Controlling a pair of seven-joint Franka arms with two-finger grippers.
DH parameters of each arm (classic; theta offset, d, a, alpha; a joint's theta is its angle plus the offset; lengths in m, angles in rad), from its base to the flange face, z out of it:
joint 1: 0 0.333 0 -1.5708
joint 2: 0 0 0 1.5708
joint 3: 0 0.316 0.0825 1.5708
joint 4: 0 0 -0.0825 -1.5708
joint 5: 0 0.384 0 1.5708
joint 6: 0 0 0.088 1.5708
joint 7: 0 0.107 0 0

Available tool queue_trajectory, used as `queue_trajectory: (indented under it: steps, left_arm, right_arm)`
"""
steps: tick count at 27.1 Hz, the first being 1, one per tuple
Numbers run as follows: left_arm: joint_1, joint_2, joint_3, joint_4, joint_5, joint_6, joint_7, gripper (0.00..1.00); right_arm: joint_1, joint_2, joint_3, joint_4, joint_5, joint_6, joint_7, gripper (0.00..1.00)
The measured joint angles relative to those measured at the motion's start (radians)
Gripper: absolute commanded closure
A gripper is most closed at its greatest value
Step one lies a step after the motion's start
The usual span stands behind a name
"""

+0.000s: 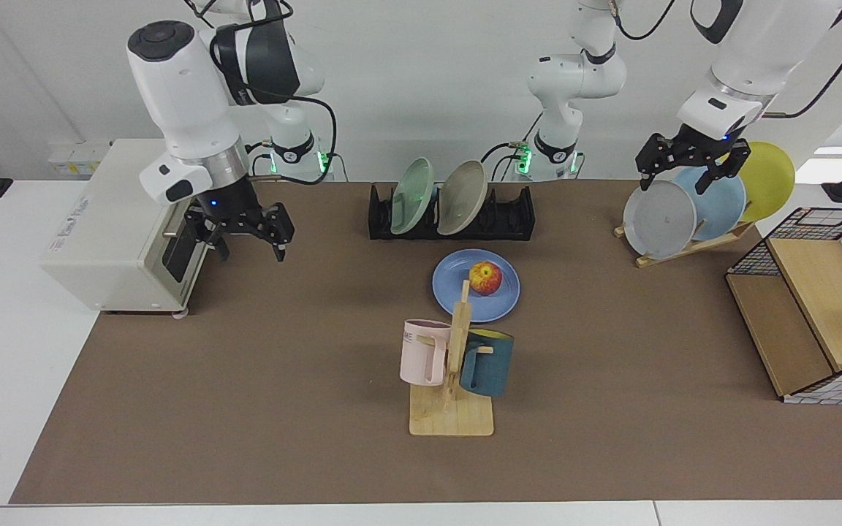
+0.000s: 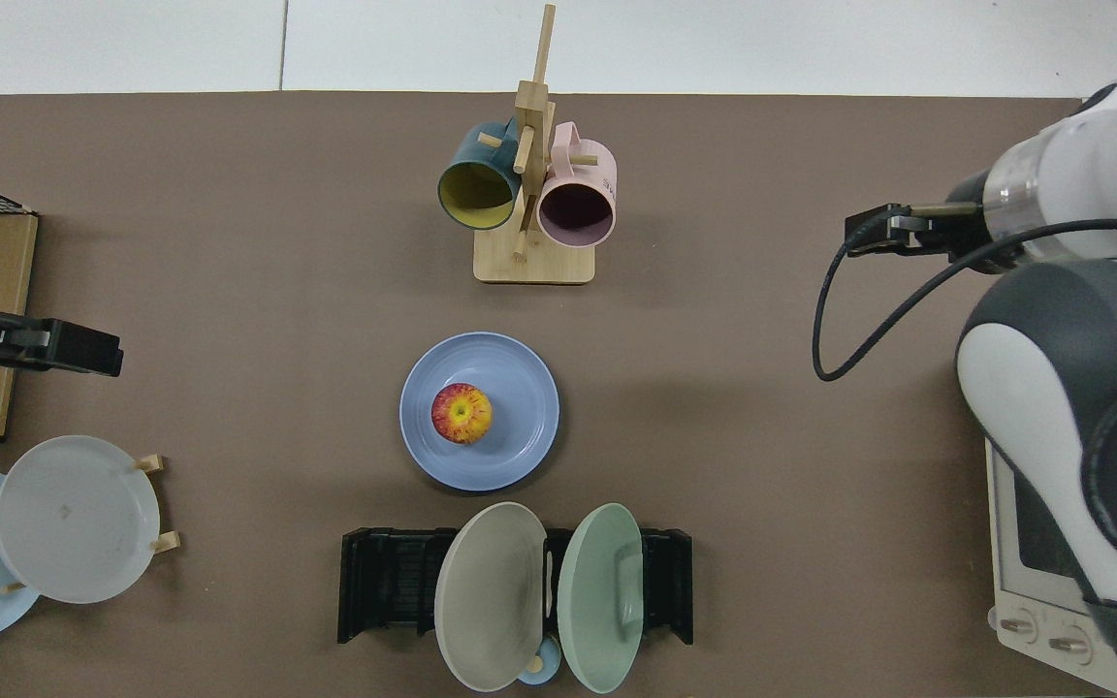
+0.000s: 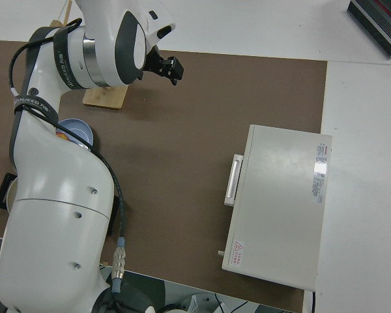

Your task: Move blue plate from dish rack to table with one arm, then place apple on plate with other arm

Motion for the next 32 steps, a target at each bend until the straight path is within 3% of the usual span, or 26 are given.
queue_trajectory:
  steps: [16,24,32]
  left_arm:
    - [0.000,0.000,0.000,0.000,0.000,0.000,0.000,0.00]
    - [0.000,0.000,0.000,0.000,0.000,0.000,0.000,0.00]
    - [0.000,0.000,0.000,0.000,0.000,0.000,0.000,0.00]
  right_arm:
    - [-0.001,-0.088,-0.164,-0.019,0.024,-0.112,-0.223,0.00]
    - [0.008,-0.154,-0.163,-0.105,0.026,-0.112,-0.221,0.00]
    - [0.031,-0.192,-0.137,-0.122,0.026,-0.112,-0.187,0.00]
